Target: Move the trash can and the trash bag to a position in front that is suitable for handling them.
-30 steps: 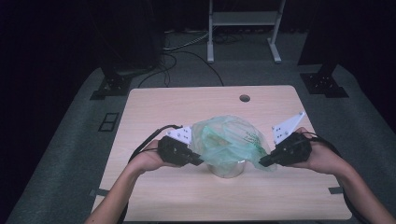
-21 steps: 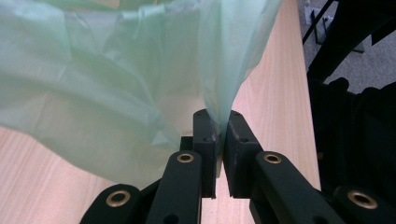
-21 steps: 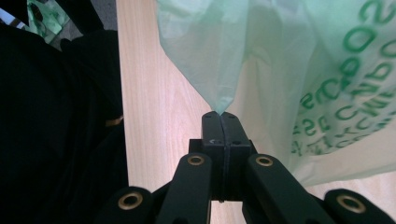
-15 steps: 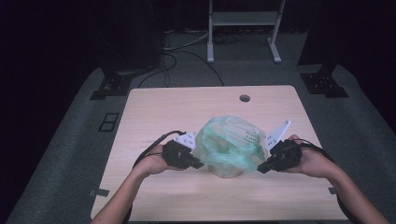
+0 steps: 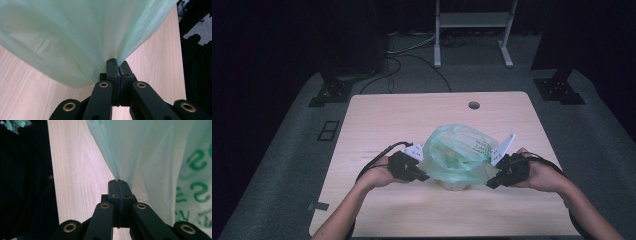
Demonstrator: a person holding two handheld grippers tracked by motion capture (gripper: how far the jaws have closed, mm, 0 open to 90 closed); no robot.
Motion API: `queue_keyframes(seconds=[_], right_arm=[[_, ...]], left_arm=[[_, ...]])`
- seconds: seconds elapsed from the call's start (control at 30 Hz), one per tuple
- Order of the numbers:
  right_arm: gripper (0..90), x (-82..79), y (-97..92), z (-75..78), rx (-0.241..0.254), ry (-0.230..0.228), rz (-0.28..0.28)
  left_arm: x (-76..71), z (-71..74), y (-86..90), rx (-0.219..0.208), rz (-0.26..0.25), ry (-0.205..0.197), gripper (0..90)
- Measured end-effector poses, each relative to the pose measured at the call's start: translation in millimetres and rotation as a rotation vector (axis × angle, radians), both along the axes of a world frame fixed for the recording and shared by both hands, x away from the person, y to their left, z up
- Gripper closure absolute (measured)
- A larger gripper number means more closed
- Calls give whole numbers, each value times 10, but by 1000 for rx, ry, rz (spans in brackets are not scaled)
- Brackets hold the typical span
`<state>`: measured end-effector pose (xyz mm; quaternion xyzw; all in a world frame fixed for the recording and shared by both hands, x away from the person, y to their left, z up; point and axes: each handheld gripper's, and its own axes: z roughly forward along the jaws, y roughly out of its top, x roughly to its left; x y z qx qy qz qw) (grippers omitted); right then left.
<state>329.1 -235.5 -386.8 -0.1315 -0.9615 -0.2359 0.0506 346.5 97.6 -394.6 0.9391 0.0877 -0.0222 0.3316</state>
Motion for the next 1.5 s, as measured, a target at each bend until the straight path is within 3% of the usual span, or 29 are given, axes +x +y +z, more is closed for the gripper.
queue_keyframes(seconds=[0.07, 0.13, 0.2, 0.33, 0.53, 0.7, 0.8, 0.97, 1.23, 1.3, 1.4, 1.5], right_arm=[[900, -5, -16, 21, 8, -10, -4], [748, -12, -51, 94, 51, -11, -14], [693, -23, -79, 186, 76, -28, -18], [660, -43, -144, 419, 126, -88, -39], [651, -37, -152, 702, 229, -206, -82], [651, -12, 36, 726, 249, -252, -79], [646, 1, 136, 692, 254, -246, -63], [600, -24, 249, 613, 247, -186, 22], [755, -122, 324, 597, 239, -170, 102], [787, -159, 335, 594, 244, -147, 128], [749, -225, 353, 575, 217, -133, 158], [680, -233, 305, 579, 214, -126, 130]], left_arm=[[-4, 19, 23, -10, -4, 0, 839], [-1, 63, 55, -28, 7, 5, 701], [-1, 132, 87, -36, 19, -10, 593], [3, 279, 150, -57, 33, -23, 504], [22, 455, 184, -85, 52, -63, 478], [27, 516, 138, -99, 48, -73, 466], [22, 530, 118, -101, 46, -72, 456], [17, 549, 114, -102, 44, -70, 442], [-16, 577, 101, -99, 28, -61, 437], [-21, 590, 92, -101, 27, -65, 437], [-9, 608, 68, -98, 32, -76, 427], [23, 617, 25, -94, 49, -96, 422]])
